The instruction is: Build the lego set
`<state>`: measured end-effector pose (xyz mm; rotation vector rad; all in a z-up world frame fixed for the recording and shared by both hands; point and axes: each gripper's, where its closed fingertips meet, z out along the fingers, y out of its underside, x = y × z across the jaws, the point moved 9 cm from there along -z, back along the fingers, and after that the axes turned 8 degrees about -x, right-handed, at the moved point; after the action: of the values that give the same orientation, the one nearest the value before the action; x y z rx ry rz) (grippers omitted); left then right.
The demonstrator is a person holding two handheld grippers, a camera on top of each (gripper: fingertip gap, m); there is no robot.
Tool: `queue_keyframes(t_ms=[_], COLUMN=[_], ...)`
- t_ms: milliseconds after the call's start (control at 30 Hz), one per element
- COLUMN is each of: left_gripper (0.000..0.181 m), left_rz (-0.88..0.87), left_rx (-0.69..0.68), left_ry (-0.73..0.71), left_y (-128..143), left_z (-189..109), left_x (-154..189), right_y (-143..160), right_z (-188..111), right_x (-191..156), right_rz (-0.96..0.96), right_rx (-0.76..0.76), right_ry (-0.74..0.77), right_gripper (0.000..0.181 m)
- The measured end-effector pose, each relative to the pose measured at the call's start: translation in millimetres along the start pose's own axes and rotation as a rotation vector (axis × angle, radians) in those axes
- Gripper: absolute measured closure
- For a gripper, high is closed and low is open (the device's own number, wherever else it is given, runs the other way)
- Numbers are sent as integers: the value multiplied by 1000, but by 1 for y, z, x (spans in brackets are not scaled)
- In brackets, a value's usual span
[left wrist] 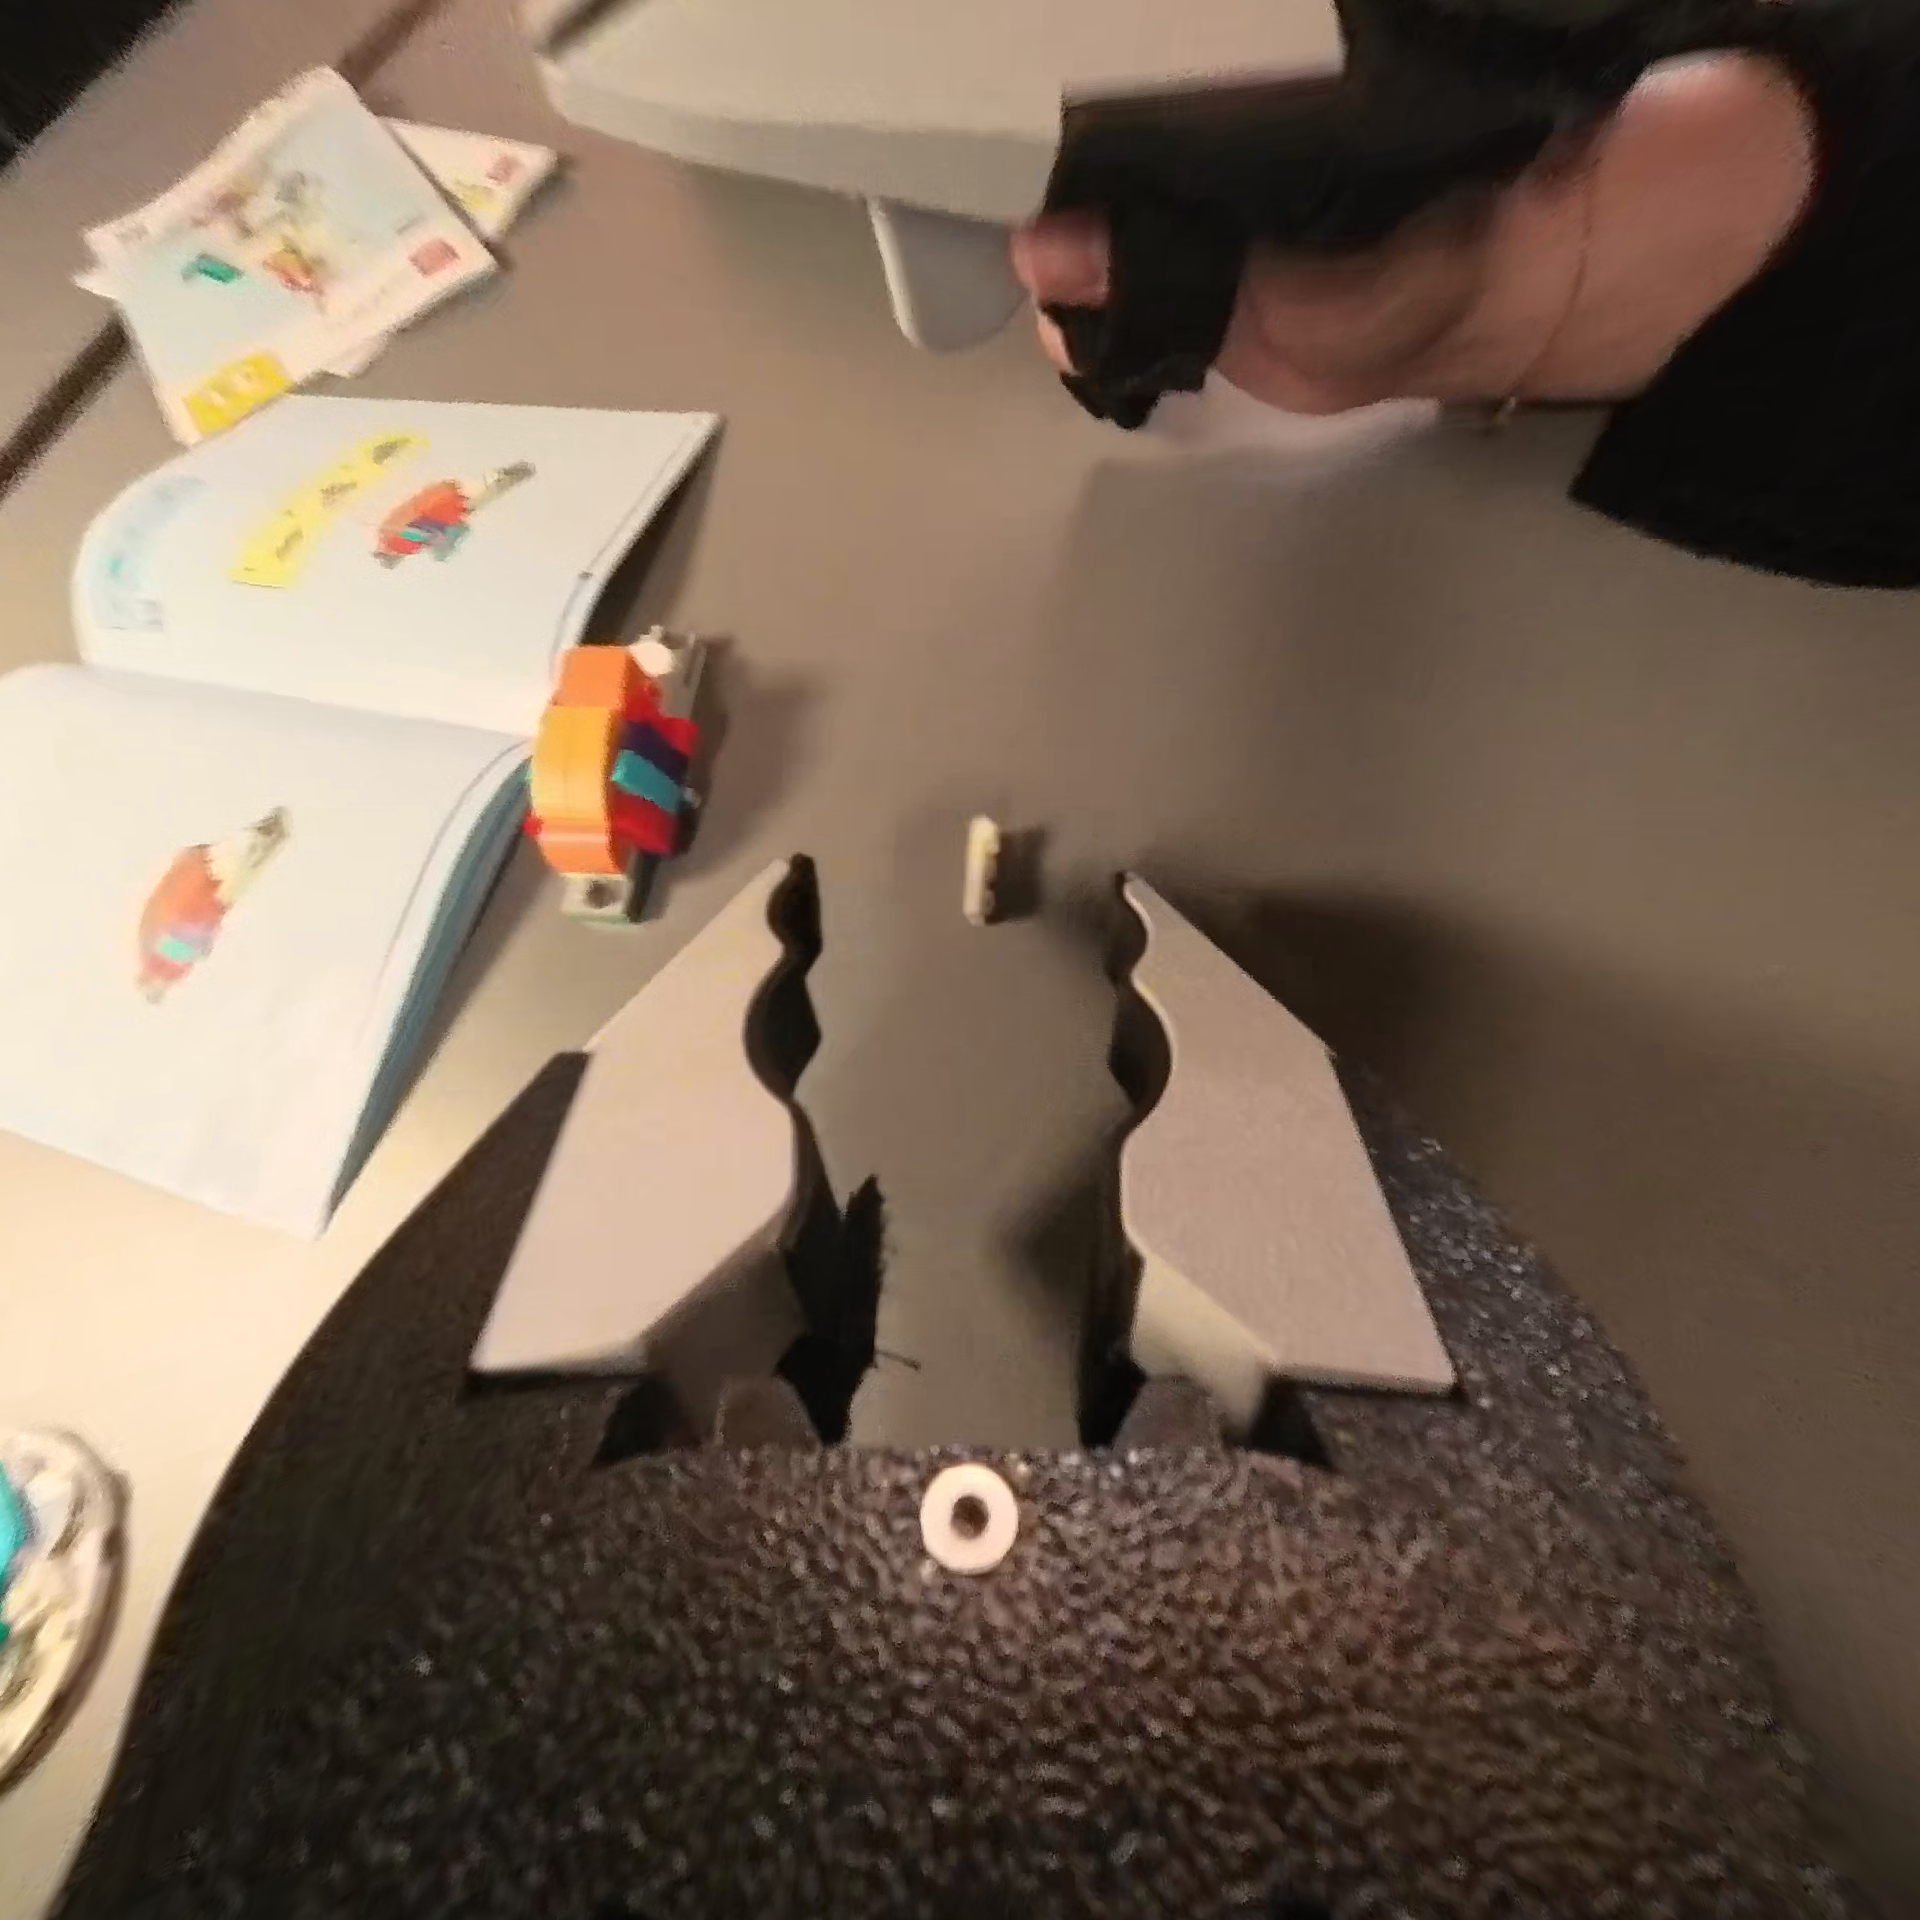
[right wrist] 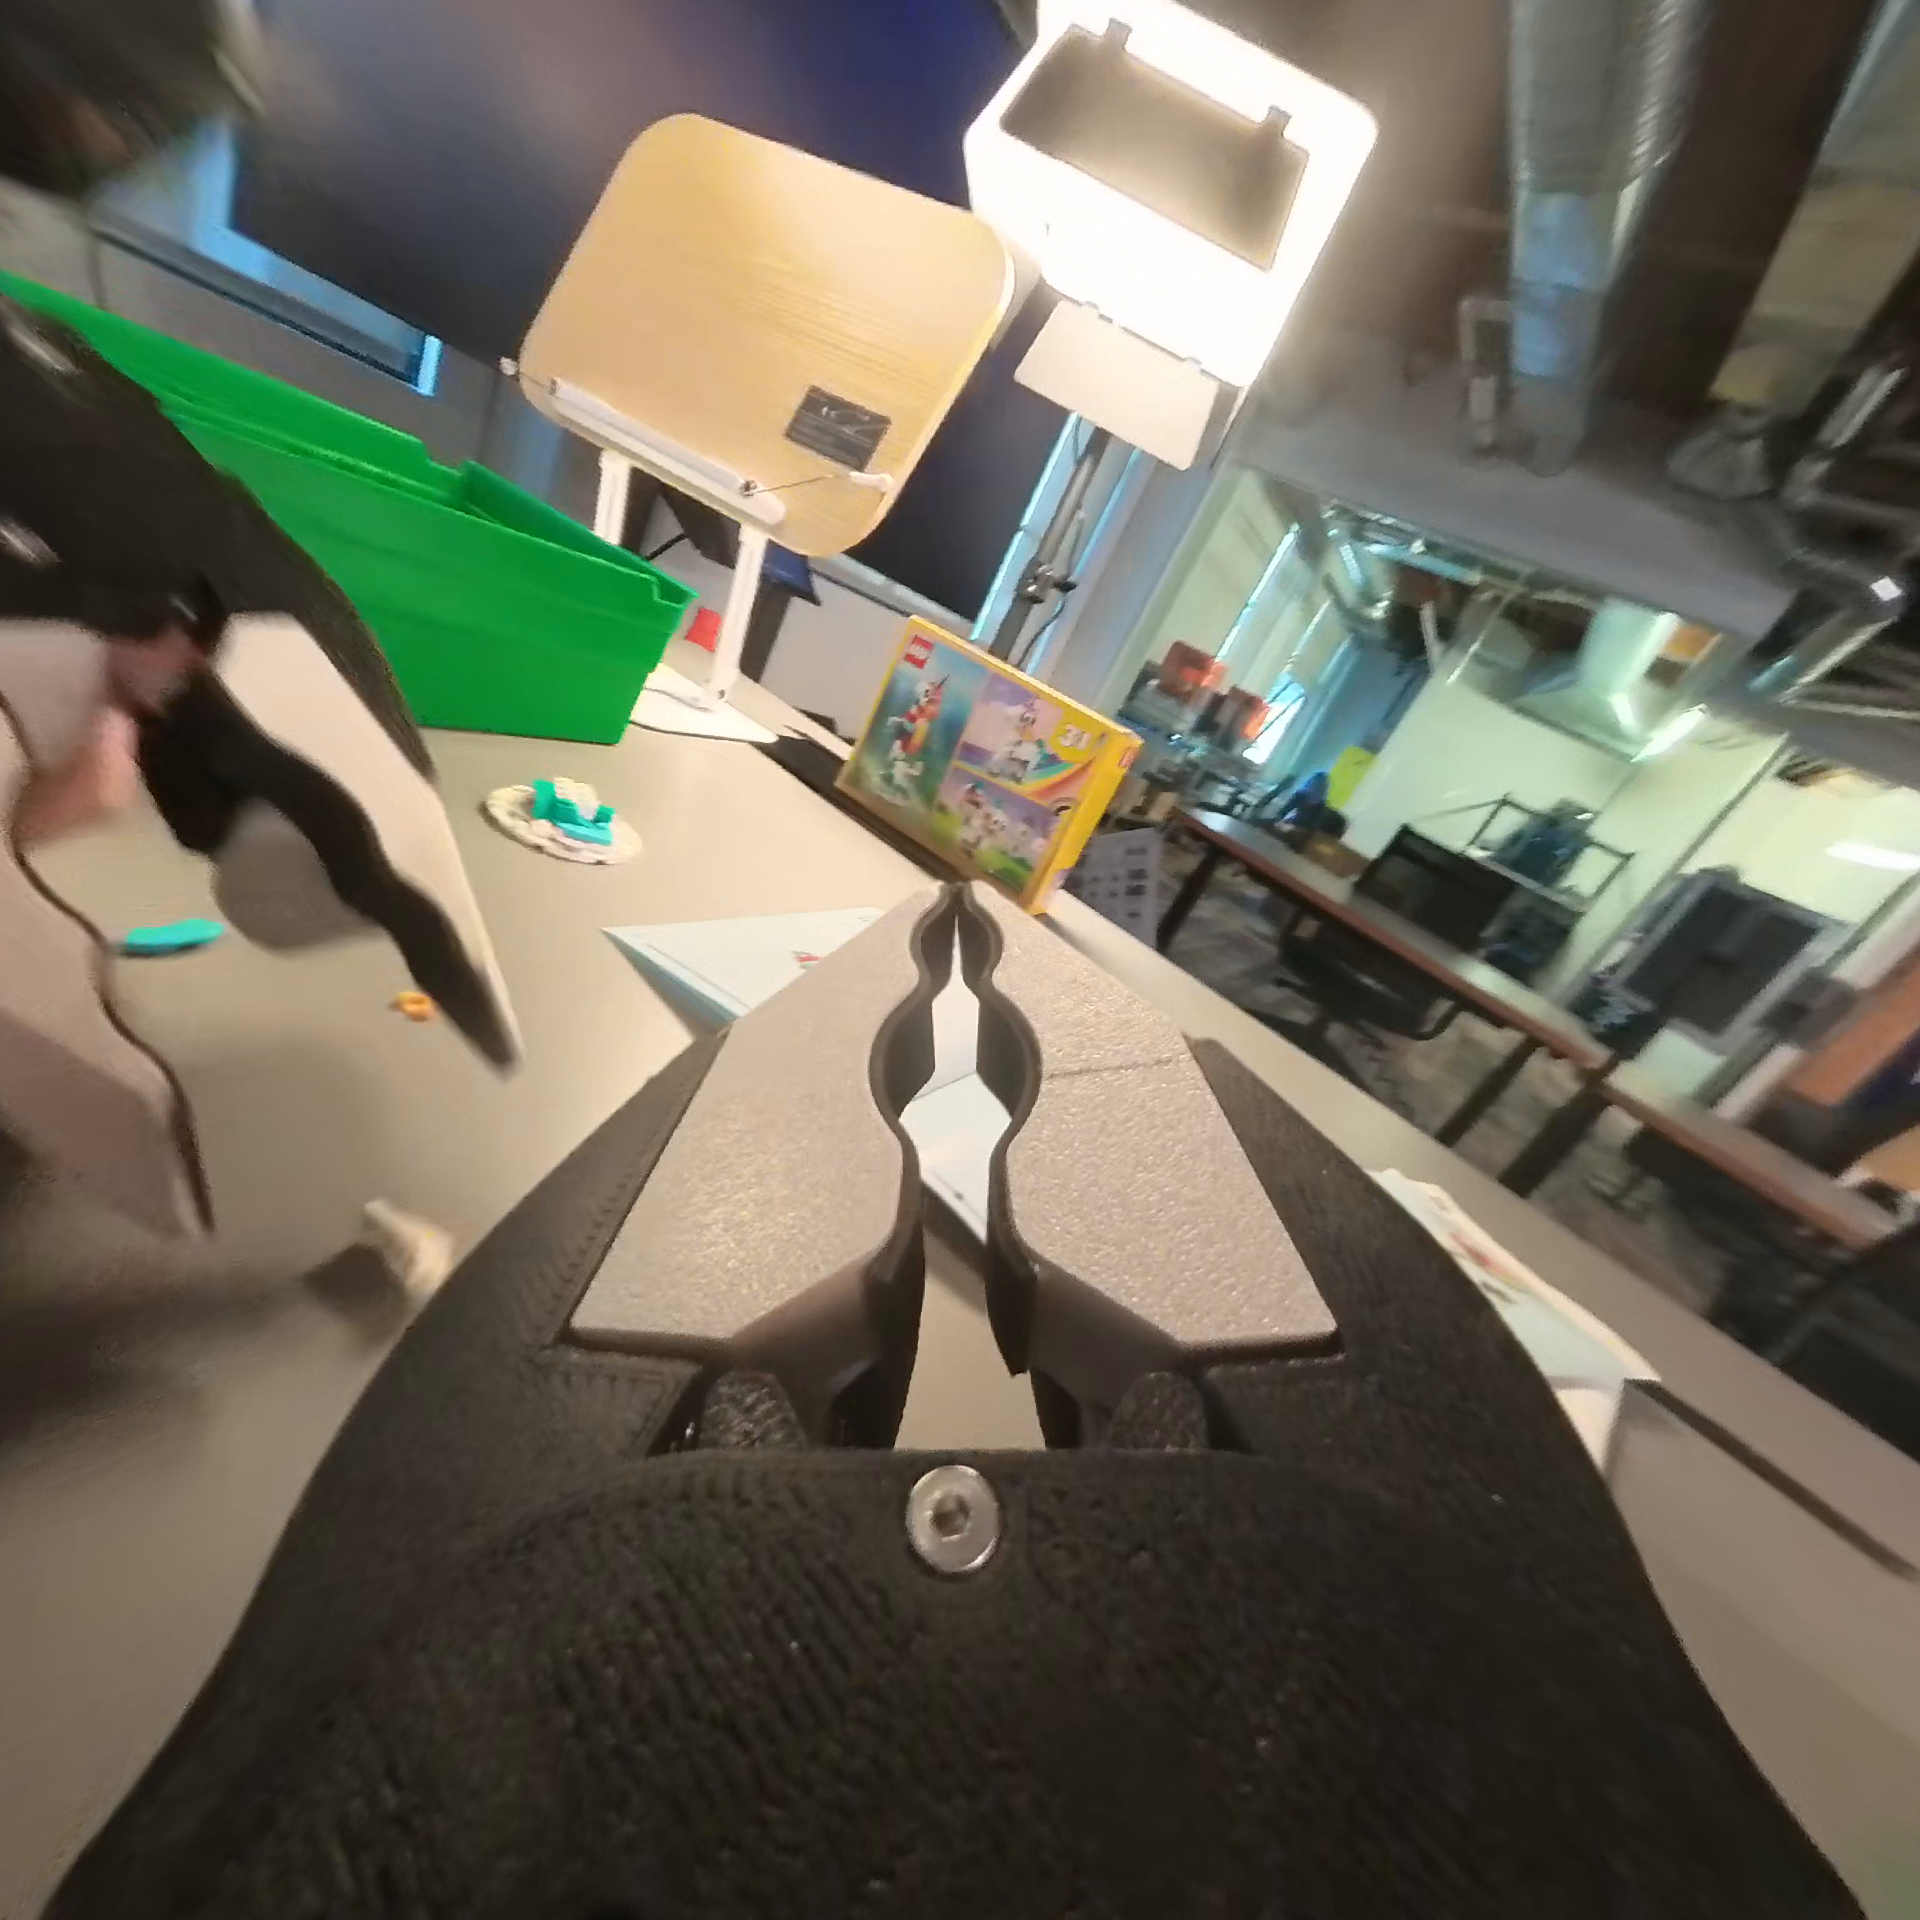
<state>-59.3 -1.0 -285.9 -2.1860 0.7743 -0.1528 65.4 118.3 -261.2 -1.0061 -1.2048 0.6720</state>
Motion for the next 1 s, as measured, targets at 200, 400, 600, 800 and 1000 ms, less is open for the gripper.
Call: queue_keyframes(t_ms=[200,400,600,800,1000], left_gripper=[110,106,101,99,94], left_rz=[-121,-217,-213,-172,-214], left_rx=[371,657,742,825,884], left_ry=[-291,-526,-630,-725,-768], left_y=[2,9,6,-2,-5], left_z=[-68,-134,-153,-162,-170], left_x=[11,37,57,77,99], right_y=[3,0,1,4,9], right_z=[-2,-5,-5,-12,-12], right_x=[7,19,24,28,30], right_rz=[29,154,132,123,132], right_rx=[16,62,62,72,52], right_ry=[67,95,120,190,219], right_gripper=[168,151,143,130,119])
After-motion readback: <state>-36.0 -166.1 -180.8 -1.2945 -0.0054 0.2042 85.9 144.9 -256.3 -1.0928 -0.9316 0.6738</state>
